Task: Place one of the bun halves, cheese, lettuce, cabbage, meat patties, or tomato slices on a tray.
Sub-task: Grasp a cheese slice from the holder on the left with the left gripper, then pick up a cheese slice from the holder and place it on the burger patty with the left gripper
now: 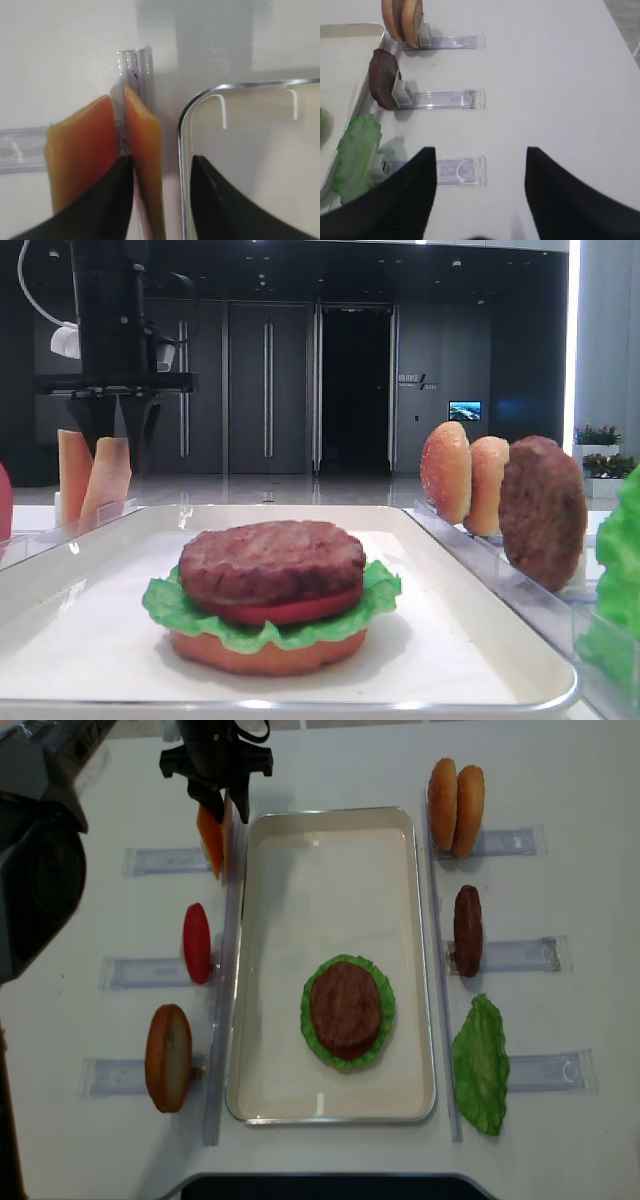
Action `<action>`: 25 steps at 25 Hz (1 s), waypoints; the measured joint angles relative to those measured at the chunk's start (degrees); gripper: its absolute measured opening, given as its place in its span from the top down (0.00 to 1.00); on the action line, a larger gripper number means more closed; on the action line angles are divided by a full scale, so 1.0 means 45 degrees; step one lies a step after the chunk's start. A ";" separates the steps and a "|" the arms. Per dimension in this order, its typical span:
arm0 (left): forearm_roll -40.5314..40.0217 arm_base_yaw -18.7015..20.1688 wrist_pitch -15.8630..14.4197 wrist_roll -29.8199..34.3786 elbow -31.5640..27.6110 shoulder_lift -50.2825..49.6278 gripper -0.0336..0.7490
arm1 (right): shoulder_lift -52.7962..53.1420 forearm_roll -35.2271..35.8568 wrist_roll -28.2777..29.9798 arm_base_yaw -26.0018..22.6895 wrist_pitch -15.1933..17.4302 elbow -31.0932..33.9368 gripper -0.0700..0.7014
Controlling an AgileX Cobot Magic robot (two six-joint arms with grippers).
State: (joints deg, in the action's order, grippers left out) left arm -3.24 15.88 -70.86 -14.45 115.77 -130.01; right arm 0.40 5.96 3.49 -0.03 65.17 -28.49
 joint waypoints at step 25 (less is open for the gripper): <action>-0.0213 0.0000 0.0000 0.0339 0.0000 0.0000 0.91 | 0.0000 0.0000 0.0000 0.0000 0.0000 0.0000 0.38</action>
State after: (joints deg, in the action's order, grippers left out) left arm -4.20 15.88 -70.86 -12.92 115.77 -130.01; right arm 0.40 5.96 3.49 -0.03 65.17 -28.49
